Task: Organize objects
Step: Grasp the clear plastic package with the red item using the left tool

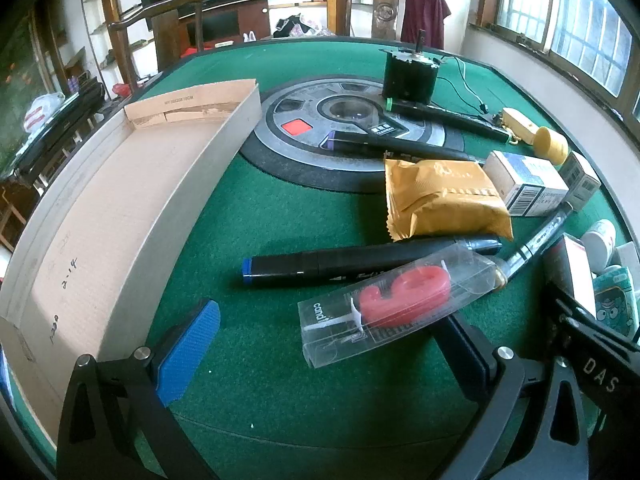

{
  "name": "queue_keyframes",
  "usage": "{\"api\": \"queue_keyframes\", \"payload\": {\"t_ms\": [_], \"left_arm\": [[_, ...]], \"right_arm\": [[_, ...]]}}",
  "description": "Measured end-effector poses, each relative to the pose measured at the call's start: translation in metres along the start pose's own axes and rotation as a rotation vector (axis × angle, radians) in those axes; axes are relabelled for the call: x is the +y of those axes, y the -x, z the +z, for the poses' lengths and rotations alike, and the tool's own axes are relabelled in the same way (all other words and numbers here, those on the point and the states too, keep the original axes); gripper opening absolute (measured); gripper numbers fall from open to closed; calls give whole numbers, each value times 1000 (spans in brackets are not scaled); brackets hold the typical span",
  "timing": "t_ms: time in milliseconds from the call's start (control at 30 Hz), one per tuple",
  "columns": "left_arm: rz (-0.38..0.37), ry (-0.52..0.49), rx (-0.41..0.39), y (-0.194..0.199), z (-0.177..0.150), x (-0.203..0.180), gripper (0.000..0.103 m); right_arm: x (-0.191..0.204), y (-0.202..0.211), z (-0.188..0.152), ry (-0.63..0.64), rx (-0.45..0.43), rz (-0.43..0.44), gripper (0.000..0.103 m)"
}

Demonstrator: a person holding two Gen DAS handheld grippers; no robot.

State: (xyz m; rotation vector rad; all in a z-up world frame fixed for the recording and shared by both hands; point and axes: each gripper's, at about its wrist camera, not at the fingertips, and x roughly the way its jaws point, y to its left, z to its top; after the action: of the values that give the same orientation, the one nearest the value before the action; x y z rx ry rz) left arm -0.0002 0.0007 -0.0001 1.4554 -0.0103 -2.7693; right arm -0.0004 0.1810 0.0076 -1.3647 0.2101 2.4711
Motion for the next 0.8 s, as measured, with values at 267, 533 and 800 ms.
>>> {"api": "queue_keyframes", "payload": {"t_ms": [267,533,800], "left_arm": [[-41,10,-37,11,0,5,101],[-143,-1,-352,115,-6,25,101],[-311,-66,-233,108,-11,43,101]], "right_arm": [[-2,7,-7,-3,-7,-9,103],[-12,81,-17,80,-227,-15,103],[-31,158,-19,46,-495,310,103]]}}
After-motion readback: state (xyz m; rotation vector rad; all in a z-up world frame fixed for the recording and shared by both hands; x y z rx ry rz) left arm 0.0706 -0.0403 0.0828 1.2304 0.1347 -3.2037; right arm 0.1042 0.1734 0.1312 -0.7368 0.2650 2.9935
